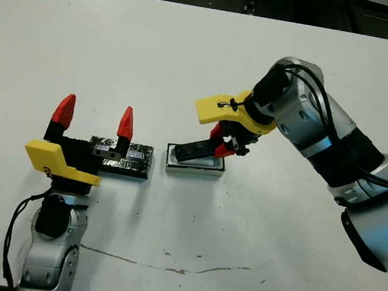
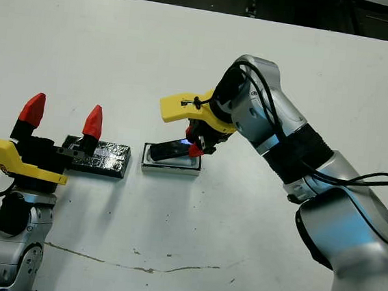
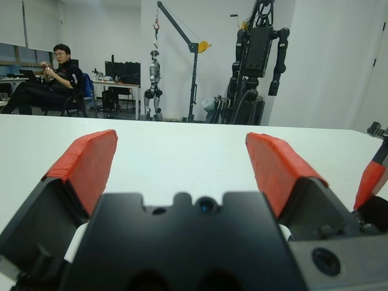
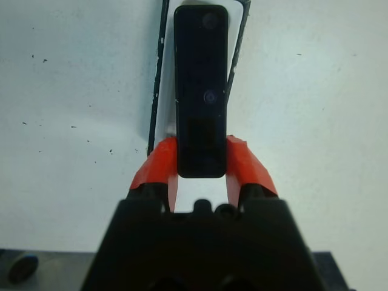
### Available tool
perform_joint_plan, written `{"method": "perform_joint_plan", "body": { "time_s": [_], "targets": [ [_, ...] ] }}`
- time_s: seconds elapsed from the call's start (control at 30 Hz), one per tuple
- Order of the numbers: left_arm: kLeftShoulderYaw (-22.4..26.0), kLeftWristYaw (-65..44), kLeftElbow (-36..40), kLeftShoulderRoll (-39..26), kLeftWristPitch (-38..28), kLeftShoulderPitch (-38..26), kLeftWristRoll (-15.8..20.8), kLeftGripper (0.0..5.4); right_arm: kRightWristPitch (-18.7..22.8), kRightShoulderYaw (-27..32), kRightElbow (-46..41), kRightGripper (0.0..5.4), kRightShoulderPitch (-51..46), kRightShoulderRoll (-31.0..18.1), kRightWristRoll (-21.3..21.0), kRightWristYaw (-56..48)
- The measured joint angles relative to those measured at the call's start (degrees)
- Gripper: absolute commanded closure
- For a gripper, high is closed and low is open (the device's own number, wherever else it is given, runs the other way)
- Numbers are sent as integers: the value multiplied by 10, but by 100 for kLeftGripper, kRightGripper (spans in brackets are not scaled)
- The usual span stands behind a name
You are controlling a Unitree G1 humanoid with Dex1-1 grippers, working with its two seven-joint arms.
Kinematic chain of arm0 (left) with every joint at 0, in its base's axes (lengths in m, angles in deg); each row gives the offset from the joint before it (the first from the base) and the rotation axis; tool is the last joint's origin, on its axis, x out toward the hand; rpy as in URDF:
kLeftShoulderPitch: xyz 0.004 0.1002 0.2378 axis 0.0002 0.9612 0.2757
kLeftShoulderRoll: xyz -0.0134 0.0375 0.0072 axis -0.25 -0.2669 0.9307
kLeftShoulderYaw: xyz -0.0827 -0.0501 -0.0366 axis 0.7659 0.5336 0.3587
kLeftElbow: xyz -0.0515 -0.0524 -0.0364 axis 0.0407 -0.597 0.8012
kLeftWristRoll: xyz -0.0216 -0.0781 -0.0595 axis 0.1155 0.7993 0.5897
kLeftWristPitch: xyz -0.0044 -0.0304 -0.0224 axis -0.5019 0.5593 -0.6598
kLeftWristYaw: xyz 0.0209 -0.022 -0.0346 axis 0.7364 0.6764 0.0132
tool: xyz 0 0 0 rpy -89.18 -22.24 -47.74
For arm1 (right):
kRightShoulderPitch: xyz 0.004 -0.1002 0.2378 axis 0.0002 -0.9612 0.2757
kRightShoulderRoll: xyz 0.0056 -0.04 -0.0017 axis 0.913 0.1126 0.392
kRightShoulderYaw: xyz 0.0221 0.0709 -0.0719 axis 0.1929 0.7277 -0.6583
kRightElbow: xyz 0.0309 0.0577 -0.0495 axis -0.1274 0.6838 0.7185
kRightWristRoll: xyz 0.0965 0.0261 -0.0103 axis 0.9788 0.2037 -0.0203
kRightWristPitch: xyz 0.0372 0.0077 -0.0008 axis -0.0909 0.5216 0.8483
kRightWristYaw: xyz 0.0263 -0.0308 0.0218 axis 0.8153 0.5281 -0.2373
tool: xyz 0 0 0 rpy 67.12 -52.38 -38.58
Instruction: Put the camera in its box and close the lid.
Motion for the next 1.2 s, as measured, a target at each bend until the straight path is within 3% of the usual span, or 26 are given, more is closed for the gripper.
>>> {"method": "perform_joint_plan", "body": {
  "time_s": [0.57, 0.8, 0.93, 1.2],
  "targets": [
    [0, -3, -1, -2, -4, 0, 2, 0, 5, -15, -12, 374, -9, 0, -20, 12],
    [0, -3, -1, -2, -7, 0, 2, 0, -25, -15, -10, 374, -13, 5, -20, 20],
    [0, -3, -1, -1, -8, 2, 2, 0, -64, -15, 2, 374, -13, 12, -21, 21],
    [0, -2, -1, 2, -12, 4, 2, 0, -85, -27, 17, 374, -5, 27, -34, 21]
  ]
}}
